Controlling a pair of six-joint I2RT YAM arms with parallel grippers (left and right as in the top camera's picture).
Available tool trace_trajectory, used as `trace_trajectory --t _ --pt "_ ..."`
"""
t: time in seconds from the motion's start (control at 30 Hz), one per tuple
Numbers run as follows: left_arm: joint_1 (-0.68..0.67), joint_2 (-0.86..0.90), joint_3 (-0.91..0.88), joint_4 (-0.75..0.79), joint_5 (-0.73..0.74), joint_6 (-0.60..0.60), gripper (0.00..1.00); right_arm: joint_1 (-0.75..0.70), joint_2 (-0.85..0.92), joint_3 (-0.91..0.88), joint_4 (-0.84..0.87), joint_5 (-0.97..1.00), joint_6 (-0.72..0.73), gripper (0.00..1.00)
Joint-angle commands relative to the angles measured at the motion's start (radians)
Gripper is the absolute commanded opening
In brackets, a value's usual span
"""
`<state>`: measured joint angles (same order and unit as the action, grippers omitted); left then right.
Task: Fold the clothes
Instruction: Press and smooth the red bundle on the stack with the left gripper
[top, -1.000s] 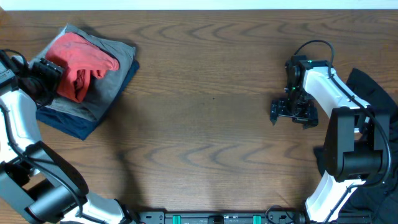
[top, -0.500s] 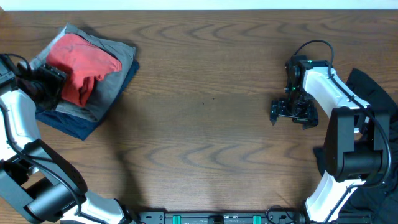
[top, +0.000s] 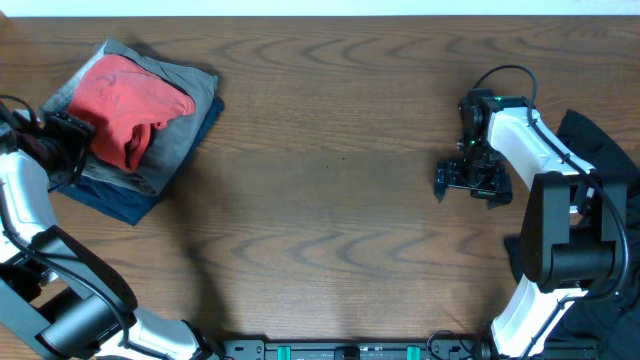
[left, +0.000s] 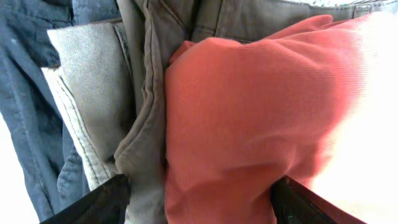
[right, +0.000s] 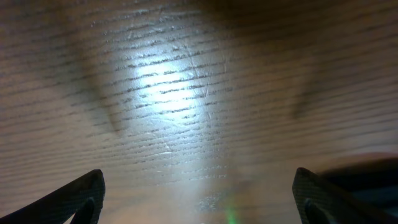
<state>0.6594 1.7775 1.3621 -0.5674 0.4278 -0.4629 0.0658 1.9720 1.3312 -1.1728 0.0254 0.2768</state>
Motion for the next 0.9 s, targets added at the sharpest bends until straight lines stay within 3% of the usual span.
trace_trajectory --t 0.0,0.17,0.87 --pt "0.005 0.024 -0.04 0.025 0.011 0.02 0.73 -0.008 -0.024 -0.004 -0.009 0.0 0.0 0.95" --pt "0.005 0.026 -0.05 0.089 0.183 0.021 0.73 -0.008 -0.024 -0.004 -0.009 0.0 0.0 0.95" --pt "0.077 -0.139 -0.049 0.076 0.286 0.023 0.74 -0.008 -0.024 -0.004 -0.011 0.0 0.007 0.95"
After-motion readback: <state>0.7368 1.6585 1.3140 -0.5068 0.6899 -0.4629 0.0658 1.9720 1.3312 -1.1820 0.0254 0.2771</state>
